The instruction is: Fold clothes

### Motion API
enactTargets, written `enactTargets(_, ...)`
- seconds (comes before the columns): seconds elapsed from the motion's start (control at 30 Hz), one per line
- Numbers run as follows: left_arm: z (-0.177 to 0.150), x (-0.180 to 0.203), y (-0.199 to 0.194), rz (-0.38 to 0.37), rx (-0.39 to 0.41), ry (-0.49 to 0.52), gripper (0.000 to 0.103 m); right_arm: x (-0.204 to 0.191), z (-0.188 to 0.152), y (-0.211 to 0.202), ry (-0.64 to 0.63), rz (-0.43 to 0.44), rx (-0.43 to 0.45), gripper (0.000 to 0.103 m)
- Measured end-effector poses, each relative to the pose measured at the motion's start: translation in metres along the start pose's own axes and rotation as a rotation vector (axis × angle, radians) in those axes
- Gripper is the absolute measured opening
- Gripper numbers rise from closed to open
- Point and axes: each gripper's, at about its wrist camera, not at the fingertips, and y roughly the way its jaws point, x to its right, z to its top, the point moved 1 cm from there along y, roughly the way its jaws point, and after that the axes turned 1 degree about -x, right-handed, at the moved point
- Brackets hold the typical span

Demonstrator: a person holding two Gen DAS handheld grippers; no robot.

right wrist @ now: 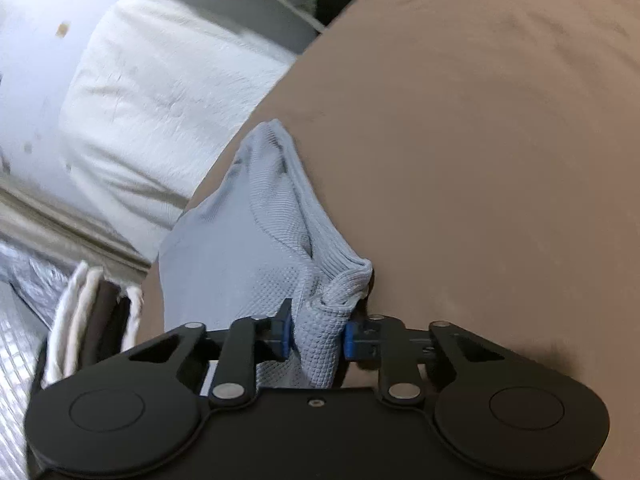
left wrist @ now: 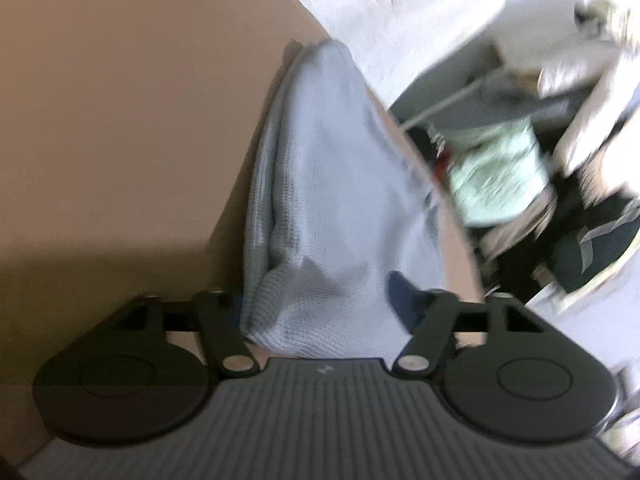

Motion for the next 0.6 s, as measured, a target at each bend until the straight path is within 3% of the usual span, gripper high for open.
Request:
enactTargets(0.27, 0.008, 0.043, -0.031, 0.133, 0.044, 0.207, 0.007, -0.040, -0.002, -0.051, -0.256, 0.050, -0.006, 0.020)
enactTargets(0.43, 0.005, 0.053, -0.058, 0.121, 0.013, 0.178, 0.007, -0.034, 0.007, -0.067, -0.184, 0.148, -0.045, 0.019)
enactTargets(0.6, -0.007, 0.063, -0.088, 0.177, 0.012, 0.225, 0.007, -0.048, -0.003, -0.088, -0.261, 0.125, -0.087, 0.019)
